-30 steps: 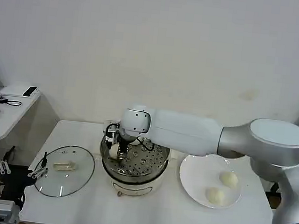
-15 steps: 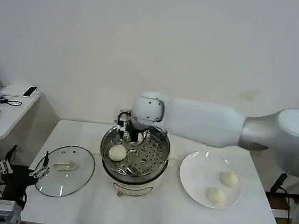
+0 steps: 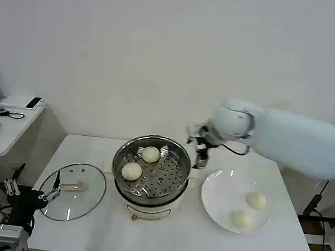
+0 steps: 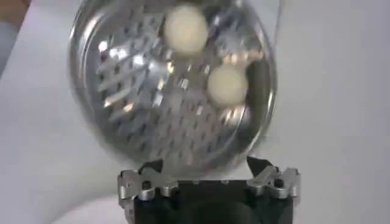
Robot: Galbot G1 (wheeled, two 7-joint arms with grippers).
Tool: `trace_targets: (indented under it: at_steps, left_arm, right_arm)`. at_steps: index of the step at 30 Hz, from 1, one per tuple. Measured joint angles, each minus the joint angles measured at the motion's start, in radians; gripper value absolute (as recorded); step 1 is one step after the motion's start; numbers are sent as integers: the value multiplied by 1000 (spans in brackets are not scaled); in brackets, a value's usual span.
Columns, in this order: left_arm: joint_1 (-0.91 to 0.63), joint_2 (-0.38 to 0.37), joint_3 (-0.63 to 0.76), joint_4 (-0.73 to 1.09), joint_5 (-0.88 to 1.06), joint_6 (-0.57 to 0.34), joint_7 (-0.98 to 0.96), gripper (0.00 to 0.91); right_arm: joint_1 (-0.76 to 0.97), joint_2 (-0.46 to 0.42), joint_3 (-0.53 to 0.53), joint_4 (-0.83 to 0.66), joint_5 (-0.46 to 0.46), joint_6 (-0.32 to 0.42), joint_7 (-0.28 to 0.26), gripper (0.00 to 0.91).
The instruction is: Take steamed baozi put them in steamer then cover it.
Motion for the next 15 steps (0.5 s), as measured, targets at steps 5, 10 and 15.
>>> trace_targets:
  at_steps: [5,10,15]
  left_arm:
    - [-5,0,15,10,11,0,0,907]
    - [-8,-2,33,19,22,0,0,907]
    - [-12,-4,48,29,27,0,0,907]
  right_arm:
    - [-50,-151,8,58,-90,56,-33,907]
    - [-118,-274,32,96,-179,103,-60,907]
    - [-212,-353,84,110,-255,124,-70,907]
